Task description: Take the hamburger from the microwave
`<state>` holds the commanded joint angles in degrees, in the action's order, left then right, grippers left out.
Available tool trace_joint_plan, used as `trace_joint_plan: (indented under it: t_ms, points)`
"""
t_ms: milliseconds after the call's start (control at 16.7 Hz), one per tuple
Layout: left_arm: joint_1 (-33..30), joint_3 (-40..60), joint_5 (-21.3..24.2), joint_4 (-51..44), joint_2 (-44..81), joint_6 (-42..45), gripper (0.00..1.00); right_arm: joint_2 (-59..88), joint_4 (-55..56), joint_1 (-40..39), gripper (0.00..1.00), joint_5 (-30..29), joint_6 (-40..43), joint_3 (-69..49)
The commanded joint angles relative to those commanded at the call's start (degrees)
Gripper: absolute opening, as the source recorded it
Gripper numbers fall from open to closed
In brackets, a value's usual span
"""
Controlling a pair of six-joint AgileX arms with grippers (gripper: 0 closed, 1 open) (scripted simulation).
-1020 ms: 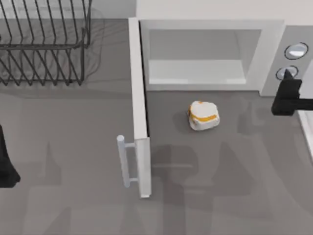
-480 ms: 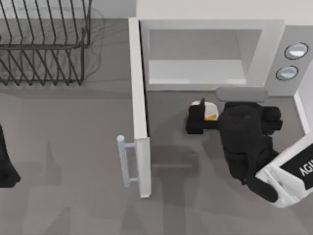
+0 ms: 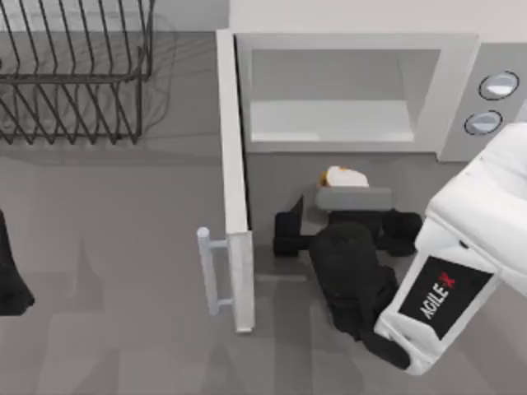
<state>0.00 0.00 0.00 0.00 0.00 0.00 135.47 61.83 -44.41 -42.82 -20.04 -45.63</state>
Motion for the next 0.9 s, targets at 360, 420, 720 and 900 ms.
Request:
trace_joint_plan:
  t_ms: [360,420,720,900]
  points:
    - [0.00,0.00,0.00,0.00,0.00,0.00,1.00,-2.44,-0.04,0.43,1.00,-0.63,2.26,-0.84]
    - [0.00,0.00,0.00,0.00,0.00,0.00,1.00,-1.84,-0.36,0.76,1.00,-0.31,2.39,-1.58]
    - [0.00,0.00,0.00,0.00,0.00,0.00,1.00,5.49,-5.14,5.59,1.00,4.33,4.28,-14.12]
    - [0.00,0.00,0.00,0.00,0.00,0.00,1.00,10.72,-9.25,9.65,1.00,8.23,5.88,-25.03]
